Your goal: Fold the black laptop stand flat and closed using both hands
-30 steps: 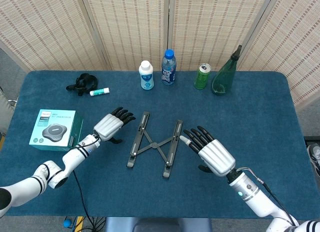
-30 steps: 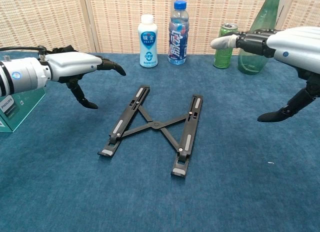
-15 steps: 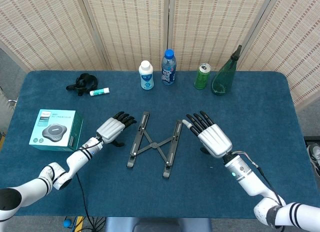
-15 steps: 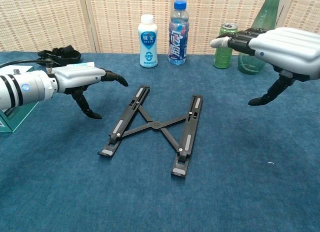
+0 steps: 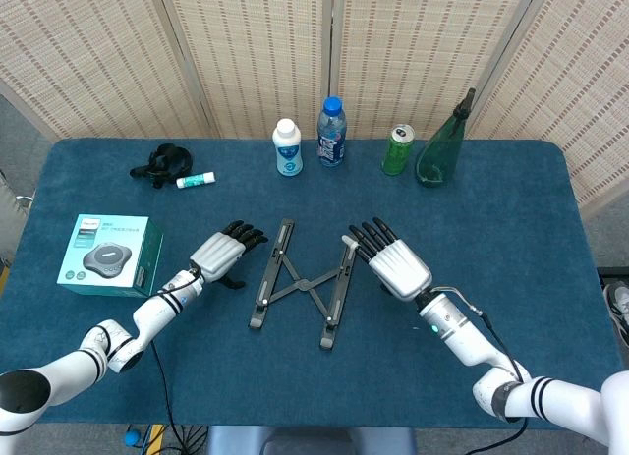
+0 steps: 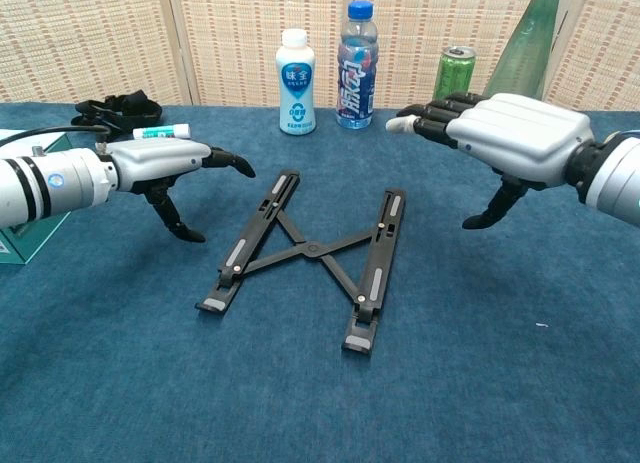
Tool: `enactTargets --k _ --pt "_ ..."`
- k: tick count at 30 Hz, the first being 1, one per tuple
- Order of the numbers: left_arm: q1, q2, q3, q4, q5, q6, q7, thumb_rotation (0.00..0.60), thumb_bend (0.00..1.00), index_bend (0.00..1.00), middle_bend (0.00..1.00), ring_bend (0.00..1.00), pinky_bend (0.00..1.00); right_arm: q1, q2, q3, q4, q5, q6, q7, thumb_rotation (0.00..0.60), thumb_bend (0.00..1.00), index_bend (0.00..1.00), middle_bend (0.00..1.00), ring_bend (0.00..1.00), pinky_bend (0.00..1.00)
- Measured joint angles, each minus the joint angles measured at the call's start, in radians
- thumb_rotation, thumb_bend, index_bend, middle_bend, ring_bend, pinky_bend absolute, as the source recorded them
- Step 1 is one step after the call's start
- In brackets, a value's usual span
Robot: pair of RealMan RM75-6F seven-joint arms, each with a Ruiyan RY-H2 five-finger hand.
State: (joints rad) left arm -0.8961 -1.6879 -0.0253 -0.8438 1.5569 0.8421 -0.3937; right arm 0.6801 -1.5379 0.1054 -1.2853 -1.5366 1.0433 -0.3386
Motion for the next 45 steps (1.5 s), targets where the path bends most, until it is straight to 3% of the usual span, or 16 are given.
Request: enactTargets --k 26,45 --pt "-0.016 -0.082 0.006 0.079 -0.014 -0.018 -0.090 0.600 0.15 0.11 0.09 0.05 0.00 0.057 -0.162 -0.019 0.237 -0.013 -0.022 0.040 0.600 0.00 0.00 0.00 0.00 0.00" --pt "-0.020 -0.092 0.003 0.079 -0.027 -0.032 -0.105 0.600 0.15 0.11 0.09 0.05 0.00 0.091 -0.309 -0.029 0.430 -0.050 0.029 0.083 0.600 0.00 0.00 0.00 0.00 0.00"
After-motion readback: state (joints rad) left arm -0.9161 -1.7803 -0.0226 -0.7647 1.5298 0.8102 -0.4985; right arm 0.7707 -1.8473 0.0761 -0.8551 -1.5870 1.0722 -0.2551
